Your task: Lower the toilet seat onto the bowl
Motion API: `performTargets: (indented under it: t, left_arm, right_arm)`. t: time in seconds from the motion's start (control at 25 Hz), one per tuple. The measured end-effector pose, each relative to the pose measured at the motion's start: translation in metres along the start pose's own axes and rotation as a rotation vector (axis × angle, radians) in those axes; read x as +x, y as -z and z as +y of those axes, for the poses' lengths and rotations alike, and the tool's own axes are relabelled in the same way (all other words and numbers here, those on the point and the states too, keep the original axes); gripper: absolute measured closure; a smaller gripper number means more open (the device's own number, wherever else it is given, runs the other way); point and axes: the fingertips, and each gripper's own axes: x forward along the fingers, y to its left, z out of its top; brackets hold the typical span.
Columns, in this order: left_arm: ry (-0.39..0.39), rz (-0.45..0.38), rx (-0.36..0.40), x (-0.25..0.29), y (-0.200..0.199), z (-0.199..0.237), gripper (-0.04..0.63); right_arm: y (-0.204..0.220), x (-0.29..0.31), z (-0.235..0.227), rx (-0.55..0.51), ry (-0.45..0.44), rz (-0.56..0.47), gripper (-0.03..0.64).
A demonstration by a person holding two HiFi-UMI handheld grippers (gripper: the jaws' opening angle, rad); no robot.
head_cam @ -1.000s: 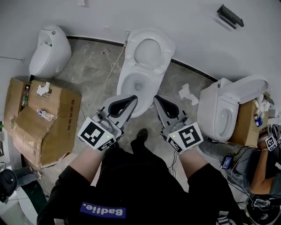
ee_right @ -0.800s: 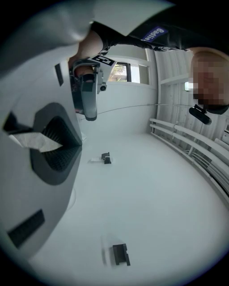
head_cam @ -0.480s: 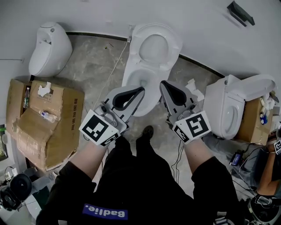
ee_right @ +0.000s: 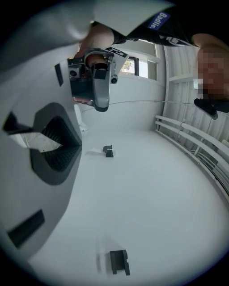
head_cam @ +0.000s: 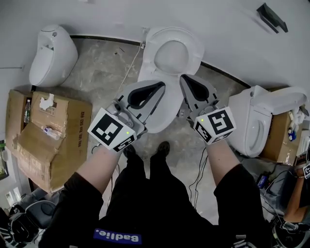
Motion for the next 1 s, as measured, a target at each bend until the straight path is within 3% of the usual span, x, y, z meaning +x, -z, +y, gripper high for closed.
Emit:
performTargets:
  t: [0.52, 1.0]
  left_arm:
    - [-0.007, 0.013, 0.01, 0.03, 0.013, 0.029, 0.581]
    - [-0.036, 0.038, 0.015, 0.027, 0.024, 0.039, 0.581]
  right_arm:
    - [0.028, 0.056, -0.091, -0.021, 0.057, 0.049, 0.589]
    - [0.088, 0.113, -0.183, -0.139, 0.125, 0.238, 0.588]
